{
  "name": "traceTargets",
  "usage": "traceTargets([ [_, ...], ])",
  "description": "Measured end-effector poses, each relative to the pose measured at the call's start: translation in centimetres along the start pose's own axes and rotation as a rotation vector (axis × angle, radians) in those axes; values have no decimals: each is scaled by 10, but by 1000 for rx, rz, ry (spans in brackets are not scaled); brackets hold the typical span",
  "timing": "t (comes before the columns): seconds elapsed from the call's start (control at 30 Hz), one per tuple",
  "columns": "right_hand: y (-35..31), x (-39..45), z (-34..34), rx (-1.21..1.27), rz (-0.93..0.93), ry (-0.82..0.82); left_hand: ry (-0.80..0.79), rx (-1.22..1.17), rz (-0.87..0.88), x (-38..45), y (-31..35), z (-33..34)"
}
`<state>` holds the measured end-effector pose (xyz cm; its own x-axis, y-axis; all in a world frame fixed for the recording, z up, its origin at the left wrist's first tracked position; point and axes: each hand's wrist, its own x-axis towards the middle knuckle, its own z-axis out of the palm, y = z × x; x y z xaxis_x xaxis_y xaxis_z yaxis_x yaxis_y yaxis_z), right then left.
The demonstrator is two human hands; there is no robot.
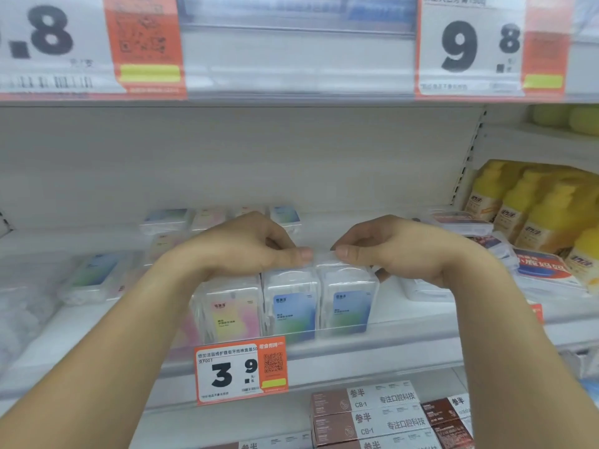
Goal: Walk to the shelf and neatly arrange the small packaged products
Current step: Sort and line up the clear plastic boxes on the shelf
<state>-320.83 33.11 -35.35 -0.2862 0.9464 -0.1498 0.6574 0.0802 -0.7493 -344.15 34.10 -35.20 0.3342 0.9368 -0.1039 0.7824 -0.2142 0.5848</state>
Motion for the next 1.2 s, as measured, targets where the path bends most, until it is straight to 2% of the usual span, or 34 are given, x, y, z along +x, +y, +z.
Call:
traceTargets([
  [0.33,0,4,12,223,147,-87,-93,42,-15,-6,-2,-5],
  [0.7,-1,4,7,203,113,-238,-201,171,48,-7,0,-8],
  [0.93,1,3,7,182,103,-244,-216,163,59,-8,1,-8],
  [1.03,3,5,5,144,83,-182,-205,154,52,-10,3,-9],
  [1.2,-10,6,3,125,16,127,-125,78,43,-16,2,-19],
])
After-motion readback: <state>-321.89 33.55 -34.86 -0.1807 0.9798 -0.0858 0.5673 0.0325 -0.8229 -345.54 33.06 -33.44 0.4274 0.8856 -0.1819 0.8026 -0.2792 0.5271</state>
